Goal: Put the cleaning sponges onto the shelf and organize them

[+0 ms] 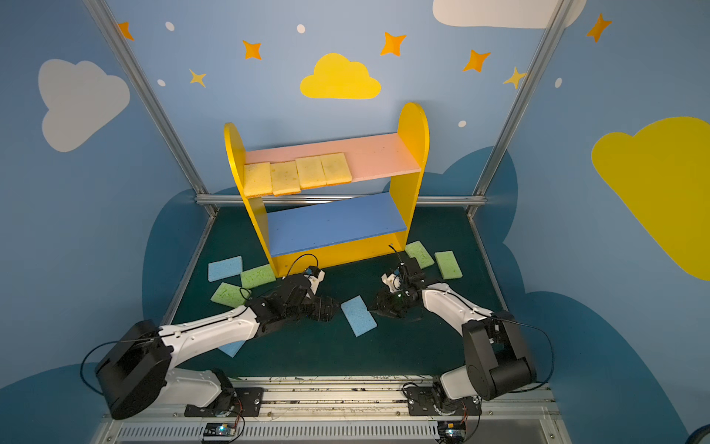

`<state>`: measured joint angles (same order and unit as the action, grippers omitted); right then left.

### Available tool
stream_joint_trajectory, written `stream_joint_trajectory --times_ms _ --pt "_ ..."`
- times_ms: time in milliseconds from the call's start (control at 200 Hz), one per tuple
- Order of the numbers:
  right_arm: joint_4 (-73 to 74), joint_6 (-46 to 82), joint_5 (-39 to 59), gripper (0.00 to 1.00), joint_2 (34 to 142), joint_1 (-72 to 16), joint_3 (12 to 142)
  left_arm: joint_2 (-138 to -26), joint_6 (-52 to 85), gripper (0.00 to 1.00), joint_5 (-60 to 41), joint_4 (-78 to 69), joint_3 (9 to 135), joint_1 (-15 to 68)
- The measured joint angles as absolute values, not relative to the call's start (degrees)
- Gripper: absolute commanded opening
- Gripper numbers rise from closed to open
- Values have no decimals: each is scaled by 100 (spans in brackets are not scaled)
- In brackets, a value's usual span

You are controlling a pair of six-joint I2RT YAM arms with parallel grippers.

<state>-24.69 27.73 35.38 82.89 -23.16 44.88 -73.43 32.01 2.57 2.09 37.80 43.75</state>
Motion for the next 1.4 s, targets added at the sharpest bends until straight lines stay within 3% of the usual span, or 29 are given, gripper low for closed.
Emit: stream_joint_trajectory --times_ms 280,451,691,1031,1397 --pt "-2425 2779 3275 53 8635 -2502 4873 -5863 3457 90 624 580 2727 3844" --pt "-2606 2674 3030 60 8626 -2353 4831 -5986 3586 91 574 602 2635 3841" --pt "-2606 2659 3013 58 8637 -2143 4414 -6490 3671 95 392 320 2635 3841" --pt "-2156 2812 3232 43 8947 -2349 4174 -6630 3688 97 314 163 2635 3817" --pt "-1914 2969 3304 5 9155 -2591 4167 -6466 3739 97 316 86 2383 3632"
